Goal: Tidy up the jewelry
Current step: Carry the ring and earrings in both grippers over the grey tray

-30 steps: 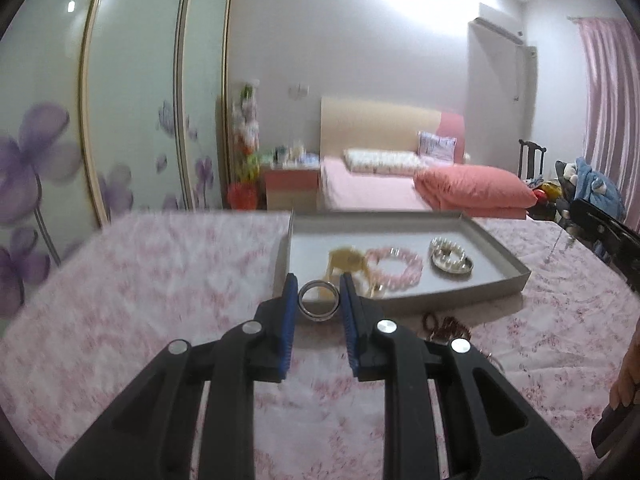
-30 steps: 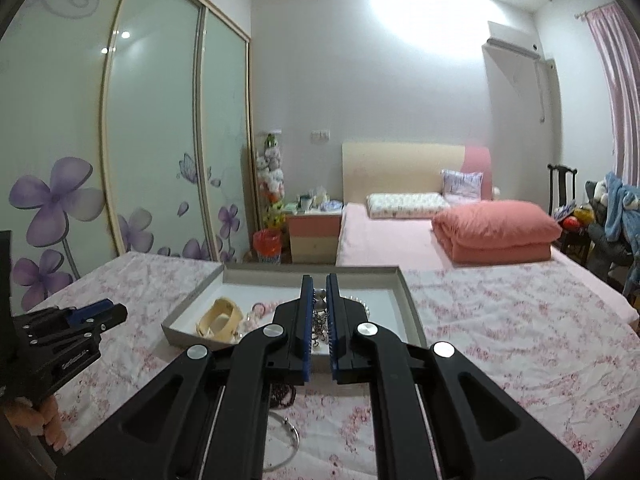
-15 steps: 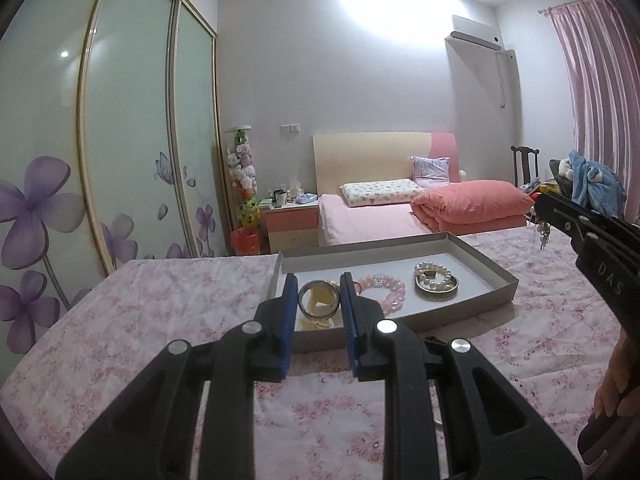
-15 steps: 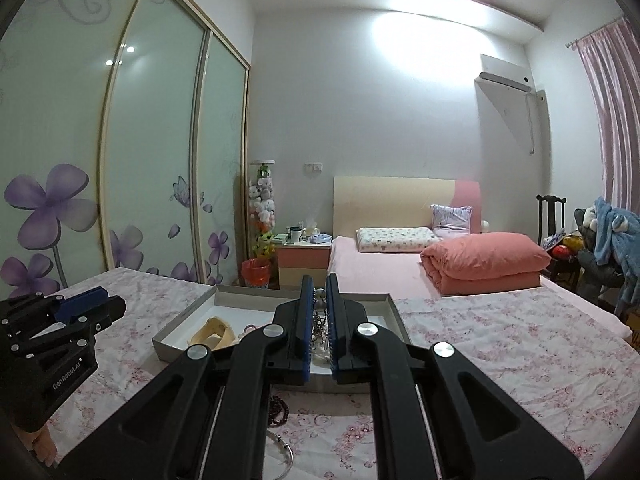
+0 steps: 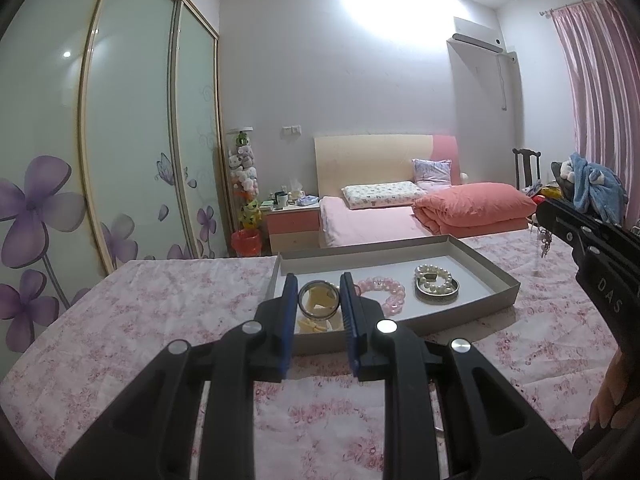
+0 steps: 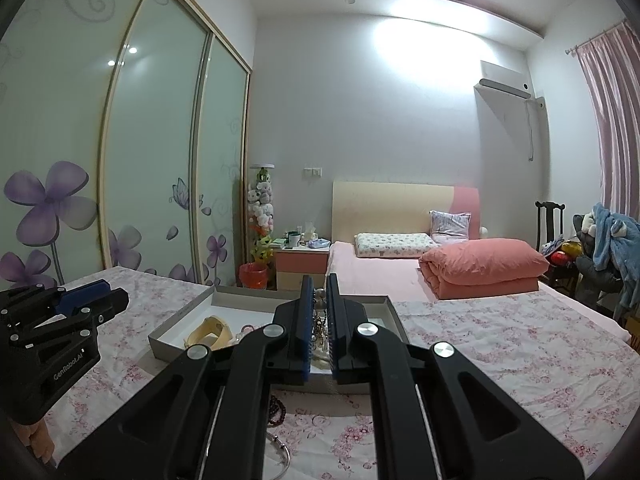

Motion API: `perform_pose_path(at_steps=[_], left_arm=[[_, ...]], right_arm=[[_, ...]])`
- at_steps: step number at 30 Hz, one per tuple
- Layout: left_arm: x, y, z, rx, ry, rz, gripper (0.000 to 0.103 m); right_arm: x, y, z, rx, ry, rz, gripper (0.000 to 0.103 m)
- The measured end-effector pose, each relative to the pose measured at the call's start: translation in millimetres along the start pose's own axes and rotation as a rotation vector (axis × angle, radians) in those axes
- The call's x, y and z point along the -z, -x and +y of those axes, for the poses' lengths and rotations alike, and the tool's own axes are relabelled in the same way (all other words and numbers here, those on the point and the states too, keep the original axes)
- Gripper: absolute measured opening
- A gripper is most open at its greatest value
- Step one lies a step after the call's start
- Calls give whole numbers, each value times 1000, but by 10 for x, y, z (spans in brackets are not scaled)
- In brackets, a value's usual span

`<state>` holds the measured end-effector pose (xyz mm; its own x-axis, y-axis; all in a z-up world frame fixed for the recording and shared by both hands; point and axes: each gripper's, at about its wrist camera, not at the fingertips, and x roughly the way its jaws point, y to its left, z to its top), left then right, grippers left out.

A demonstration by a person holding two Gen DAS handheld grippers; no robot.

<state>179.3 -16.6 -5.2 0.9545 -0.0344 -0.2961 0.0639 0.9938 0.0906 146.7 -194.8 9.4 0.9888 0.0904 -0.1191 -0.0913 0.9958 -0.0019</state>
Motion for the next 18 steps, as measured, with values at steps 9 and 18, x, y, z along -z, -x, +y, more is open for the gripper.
perform_pose_path(at_steps=[9, 18], left_arm=[[-3, -6, 6, 0, 0, 0, 22], [-105, -124, 5, -4, 11, -12, 22]], right_arm=[[5, -3, -9, -4, -1, 7, 7], [-125, -158, -34, 3, 7, -6, 7]])
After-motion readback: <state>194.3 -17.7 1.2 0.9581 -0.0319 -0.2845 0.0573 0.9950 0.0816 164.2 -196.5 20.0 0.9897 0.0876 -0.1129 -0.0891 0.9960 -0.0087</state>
